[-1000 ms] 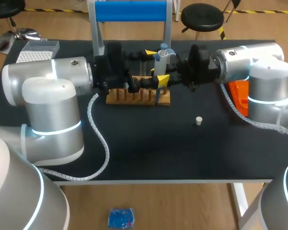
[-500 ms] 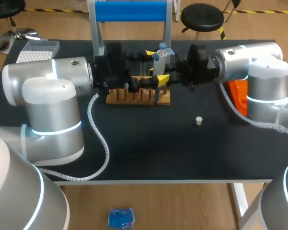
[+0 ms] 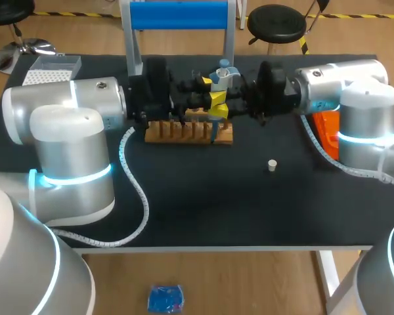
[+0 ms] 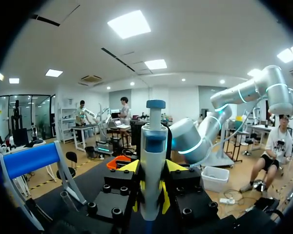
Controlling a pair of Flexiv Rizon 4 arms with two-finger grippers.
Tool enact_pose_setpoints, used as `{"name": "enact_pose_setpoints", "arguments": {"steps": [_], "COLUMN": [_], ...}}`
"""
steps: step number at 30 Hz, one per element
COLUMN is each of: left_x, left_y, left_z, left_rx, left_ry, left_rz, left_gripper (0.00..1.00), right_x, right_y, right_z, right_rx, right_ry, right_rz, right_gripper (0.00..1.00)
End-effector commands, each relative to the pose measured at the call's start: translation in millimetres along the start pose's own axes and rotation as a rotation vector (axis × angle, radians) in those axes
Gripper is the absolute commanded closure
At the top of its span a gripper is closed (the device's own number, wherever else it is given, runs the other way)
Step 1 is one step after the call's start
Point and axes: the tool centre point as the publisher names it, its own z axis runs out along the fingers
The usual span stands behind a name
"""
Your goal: Invert the test tube, pick up the pipette, mount the tip to pipette, aspirate from beaker and dispense into the tube, eject the tip, return the pipette, and cap with the stopper.
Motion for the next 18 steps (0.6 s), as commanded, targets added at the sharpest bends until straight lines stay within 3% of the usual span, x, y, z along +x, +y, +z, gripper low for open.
{"name": "enact_pose_setpoints", "arguments": {"steps": [1, 6, 8, 18], "left_x": [3.0, 3.0, 3.4, 3.9], "left_y": [-1.5, -1.5, -1.1, 0.3], "left_z": [-0.7, -1.1, -1.7, -3.6], "left_rx": [-0.007, -0.006, -0.006, -0.009], "left_ry": [0.007, 0.007, 0.005, -0.004], "left_rz": [-0.001, 0.000, -0.001, -0.006], "left_gripper": [1.00, 1.00, 1.00, 1.00], "right_x": [-2.6, -3.0, -2.9, -0.6], "right_y": [0.5, 0.0, 0.0, 4.9], "right_z": [0.8, 1.2, 1.1, -8.8], "right_rx": [0.000, 0.007, 0.011, 0.022], "right_ry": [-0.005, 0.002, 0.000, 0.008], "right_rz": [0.000, 0.007, 0.010, 0.018], "right_gripper": [1.00, 1.00, 0.02, 0.00]}}
